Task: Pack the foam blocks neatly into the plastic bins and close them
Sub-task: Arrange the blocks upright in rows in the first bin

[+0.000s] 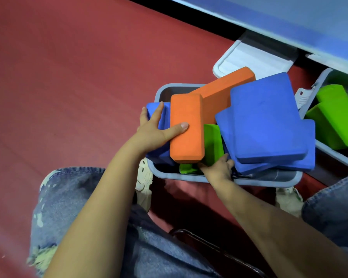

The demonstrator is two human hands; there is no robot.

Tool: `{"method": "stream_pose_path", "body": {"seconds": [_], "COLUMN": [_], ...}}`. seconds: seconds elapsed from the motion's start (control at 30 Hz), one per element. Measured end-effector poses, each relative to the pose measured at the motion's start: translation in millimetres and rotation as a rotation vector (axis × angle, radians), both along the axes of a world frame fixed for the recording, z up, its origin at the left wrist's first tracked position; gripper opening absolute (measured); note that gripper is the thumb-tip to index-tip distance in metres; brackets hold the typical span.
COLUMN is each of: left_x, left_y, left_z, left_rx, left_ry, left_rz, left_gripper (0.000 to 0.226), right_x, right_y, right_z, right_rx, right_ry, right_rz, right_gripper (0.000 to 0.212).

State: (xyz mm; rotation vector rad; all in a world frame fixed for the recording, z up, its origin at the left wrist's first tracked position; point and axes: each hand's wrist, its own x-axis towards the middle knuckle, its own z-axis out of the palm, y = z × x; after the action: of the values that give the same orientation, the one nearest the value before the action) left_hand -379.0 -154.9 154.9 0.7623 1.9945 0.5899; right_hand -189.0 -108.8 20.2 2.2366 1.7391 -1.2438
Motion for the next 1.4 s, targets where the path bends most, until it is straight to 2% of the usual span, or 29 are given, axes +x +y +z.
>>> {"method": "stream_pose_path", "body": {"seconds": [0.1, 0.23, 0.53, 0.67, 0.83, 0.93, 1.0, 1.07, 1.13, 1.27, 1.4], "left_x": [-4.3, -9.1, -24.4, -32.2, -30.4, -41.3, -46.3, -39.7, -29.0, -21.3, -18.4], "left_y": [1.0, 2.2, 4.8, 2.2, 3.0, 3.3, 3.2, 4.5, 7.1, 9.7, 8.2], "left_z": [1.4, 2.6, -3.2, -3.2, 3.0, 11.9, 16.3, 14.3, 5.4, 8.7, 4.7], "left_rx": [0.038, 0.088, 0.199, 0.235, 0.371, 0.421, 0.424, 0.404, 0.344, 0.257, 0.215], "left_ry": [-0.005, -0.035, -0.073, -0.127, -0.188, -0.221, -0.207, -0.167, -0.105, -0.015, -0.05], "left_rz": [0.02, 0.043, 0.132, 0.144, 0.308, 0.425, 0.405, 0.264, 0.163, 0.183, 0.149], "left_gripper": [0.1, 0.092, 0.077, 0.068, 0.03, 0.04, 0.042, 0.037, 0.042, 0.066, 0.065], "right_x": [3.4, 3.1, -1.1, -1.5, -3.6, -9.2, -15.2, -20.2, -21.2, -10.8, 6.1], "right_y": [-2.0, -0.4, -5.2, -16.7, -17.0, -19.5, -17.8, -12.4, -7.4, -8.1, -8.6], "right_z": [-1.4, 2.6, 13.8, 18.5, 28.5, 43.9, 55.9, 63.6, 64.8, 62.0, 68.2], "right_rx": [0.027, 0.002, 0.121, 0.208, 0.266, 0.404, 0.488, 0.488, 0.46, 0.447, 0.443], "right_ry": [-0.055, -0.031, 0.035, 0.049, 0.102, 0.131, 0.104, 0.037, -0.009, 0.043, 0.047], "right_rz": [-0.002, -0.022, -0.05, -0.008, -0.037, -0.057, -0.011, 0.055, 0.095, 0.124, 0.209], "right_gripper": [0.109, 0.089, 0.083, 0.089, 0.09, 0.09, 0.091, 0.093, 0.092, 0.088, 0.087]}}
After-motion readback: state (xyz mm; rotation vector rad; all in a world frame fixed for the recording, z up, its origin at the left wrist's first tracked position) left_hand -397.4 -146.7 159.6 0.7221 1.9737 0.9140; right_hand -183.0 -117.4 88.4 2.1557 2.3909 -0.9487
